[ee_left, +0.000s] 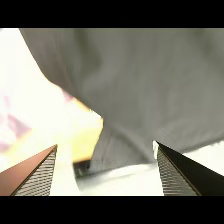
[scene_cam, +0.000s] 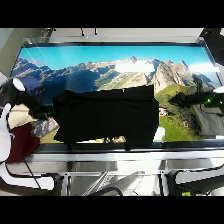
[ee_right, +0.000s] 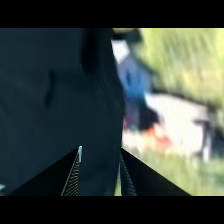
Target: Fold the shirts.
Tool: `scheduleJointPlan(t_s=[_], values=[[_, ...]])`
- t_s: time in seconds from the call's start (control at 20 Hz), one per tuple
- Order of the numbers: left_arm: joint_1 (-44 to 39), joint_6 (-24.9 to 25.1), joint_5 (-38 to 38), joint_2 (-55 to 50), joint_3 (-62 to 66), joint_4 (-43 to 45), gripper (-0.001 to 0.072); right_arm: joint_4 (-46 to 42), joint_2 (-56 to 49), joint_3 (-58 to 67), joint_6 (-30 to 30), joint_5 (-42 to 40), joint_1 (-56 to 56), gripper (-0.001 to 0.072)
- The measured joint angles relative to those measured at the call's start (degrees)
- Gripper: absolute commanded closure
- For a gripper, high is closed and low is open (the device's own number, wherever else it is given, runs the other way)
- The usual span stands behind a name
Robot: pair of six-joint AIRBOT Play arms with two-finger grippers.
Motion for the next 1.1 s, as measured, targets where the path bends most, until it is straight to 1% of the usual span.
scheduleJointPlan(t_s=[0.05,0.1,0.15,0.2,0.35,0.45,0.5,0.55,0.6,0.8,0.85,0.9,0.95,1.1], values=[[0.83,1.05,1.90,1.53,-4.52,-0.02,0.0035,-0.22,1.18,-2.29,0.33,0.74,-1.05,0.0431],[1.44,2.45,3.45,2.60,-8.37,-0.48,0.0062,-0.31,2.23,-4.11,0.33,1.18,-1.79,0.0431],[1.79,3.96,4.79,3.30,-11.39,-1.40,0.0161,-0.48,3.30,-5.73,0.31,1.57,-2.36,0.0431],[2.01,5.57,5.97,3.80,-13.97,-2.25,0.0226,-0.81,4.26,-6.91,0.26,1.90,-2.75,0.0430],[2.36,10.10,8.63,4.83,-19.89,-4.94,0.0225,-1.22,6.29,-8.68,0.09,2.45,-3.34,0.0431],[2.45,11.96,10.36,5.16,-22.43,-5.90,0.0227,-1.38,7.02,-9.18,-0.07,2.80,-3.52,0.0431],[2.47,12.74,10.95,5.22,-23.30,-6.25,0.0279,-1.46,7.23,-9.33,-0.11,2.91,-3.54,0.0431],[2.49,13.27,11.47,5.25,-23.85,-6.36,0.0537,-1.53,7.39,-9.44,-0.11,3.06,-3.58,0.0431],[2.60,13.79,12.15,5.16,-24.17,-6.10,0.0689,-1.55,7.48,-9.53,-0.11,3.23,-3.58,0.0431],[2.73,14.03,11.52,4.98,-21.86,-5.90,0.0692,-1.55,7.69,-10.47,0.11,4.74,-3.58,0.0425],[2.73,13.42,12.50,4.98,-20.57,-5.55,0.0692,-1.79,7.69,-11.21,0.63,4.87,-3.58,0.0402],[2.82,12.52,12.00,5.01,-19.21,-4.74,0.0693,-1.79,7.69,-12.31,1.16,4.81,-3.58,0.0346],[2.86,11.47,9.70,5.11,-18.01,-4.79,0.0692,-1.81,7.69,-13.66,2.12,4.11,-3.58,0.0341],[2.82,9.03,5.86,5.25,-14.62,-5.42,0.0692,-1.99,7.69,-19.04,4.96,2.60,-3.45,0.0342]])
